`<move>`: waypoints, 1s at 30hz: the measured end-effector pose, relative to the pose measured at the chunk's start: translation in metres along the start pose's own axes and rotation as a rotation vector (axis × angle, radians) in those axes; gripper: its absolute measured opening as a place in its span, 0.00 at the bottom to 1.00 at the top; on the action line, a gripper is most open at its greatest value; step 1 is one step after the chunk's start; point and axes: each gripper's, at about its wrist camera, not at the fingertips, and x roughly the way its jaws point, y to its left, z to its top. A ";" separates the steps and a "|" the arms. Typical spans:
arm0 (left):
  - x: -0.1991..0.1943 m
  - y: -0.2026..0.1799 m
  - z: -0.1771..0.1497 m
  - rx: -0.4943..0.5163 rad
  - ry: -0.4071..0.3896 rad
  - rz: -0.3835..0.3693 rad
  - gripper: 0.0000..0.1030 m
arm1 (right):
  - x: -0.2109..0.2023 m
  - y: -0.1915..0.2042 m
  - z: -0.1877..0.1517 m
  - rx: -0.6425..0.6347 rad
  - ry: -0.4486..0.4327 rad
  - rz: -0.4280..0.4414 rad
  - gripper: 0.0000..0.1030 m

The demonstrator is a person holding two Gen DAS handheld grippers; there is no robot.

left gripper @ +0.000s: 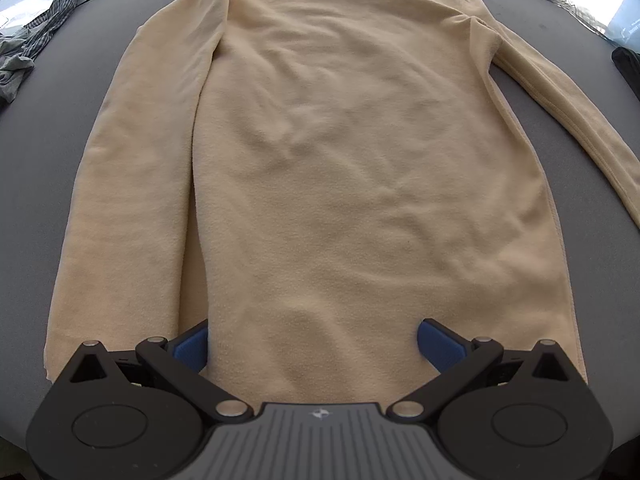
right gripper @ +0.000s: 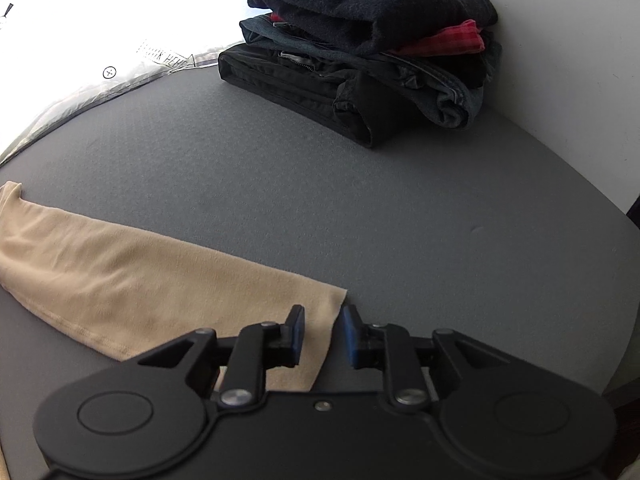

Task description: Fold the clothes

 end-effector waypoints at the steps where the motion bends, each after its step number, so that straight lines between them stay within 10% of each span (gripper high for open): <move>1: -0.001 -0.001 0.001 -0.007 -0.001 0.001 1.00 | -0.001 0.002 0.000 -0.006 -0.002 -0.001 0.24; 15: -0.019 0.018 0.084 -0.026 -0.108 0.019 1.00 | 0.027 0.133 0.056 -0.260 -0.044 0.291 0.22; 30: 0.063 0.031 0.236 -0.068 -0.104 0.077 1.00 | 0.087 0.294 0.107 -0.449 -0.018 0.571 0.31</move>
